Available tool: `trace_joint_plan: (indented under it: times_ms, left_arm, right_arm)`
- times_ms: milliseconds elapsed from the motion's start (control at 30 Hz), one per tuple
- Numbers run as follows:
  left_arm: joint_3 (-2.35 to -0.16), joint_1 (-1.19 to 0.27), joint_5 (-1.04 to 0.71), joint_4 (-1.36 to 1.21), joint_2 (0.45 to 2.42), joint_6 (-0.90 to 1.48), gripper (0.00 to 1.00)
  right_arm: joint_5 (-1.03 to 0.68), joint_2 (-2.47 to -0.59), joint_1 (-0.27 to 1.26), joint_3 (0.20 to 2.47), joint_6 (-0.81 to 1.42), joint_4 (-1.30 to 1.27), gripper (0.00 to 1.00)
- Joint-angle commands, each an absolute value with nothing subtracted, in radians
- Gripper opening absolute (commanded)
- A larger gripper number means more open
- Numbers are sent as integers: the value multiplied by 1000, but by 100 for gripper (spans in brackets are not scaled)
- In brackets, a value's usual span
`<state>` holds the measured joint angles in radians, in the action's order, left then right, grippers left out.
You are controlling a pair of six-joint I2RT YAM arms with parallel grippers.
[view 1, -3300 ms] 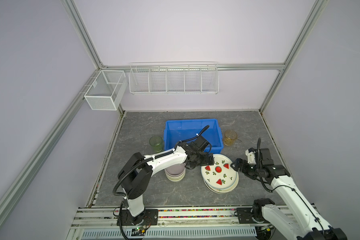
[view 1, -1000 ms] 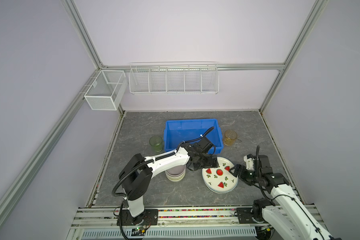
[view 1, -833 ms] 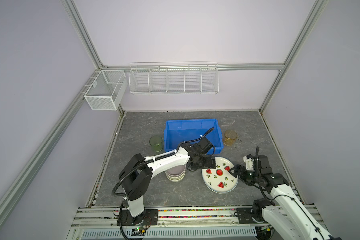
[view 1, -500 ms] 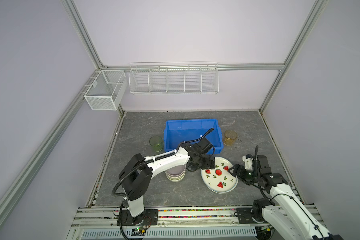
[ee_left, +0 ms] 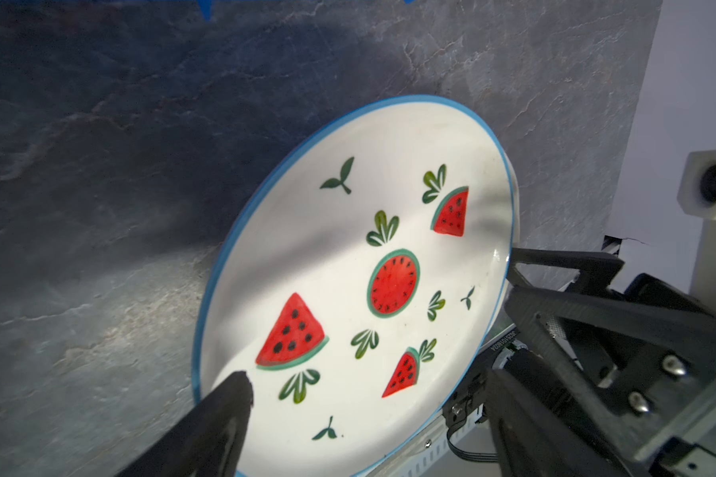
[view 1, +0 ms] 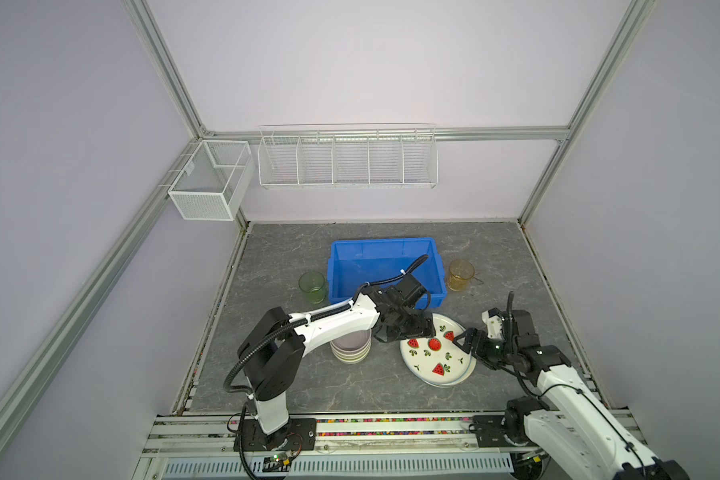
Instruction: Place the mixed dishes into the plastic bin
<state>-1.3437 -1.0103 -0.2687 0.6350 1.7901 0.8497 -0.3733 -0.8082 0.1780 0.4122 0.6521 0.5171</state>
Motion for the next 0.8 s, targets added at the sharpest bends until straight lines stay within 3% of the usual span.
trace_joint_plan:
  times_ms: [0,367,767]
  left_arm:
    - [-1368,-1015,-207,710,1776,827,89]
    - [-1405,-1015,-122,777,1789,808,92]
    - [-1383,-1016,-255,657,1841,845,90]
  right_arm:
    - [-349,-794,184,388,670,541,78]
    - [-334,-790,187,386,665,555,80]
    - [-350,-813,194,387,667,532,81]
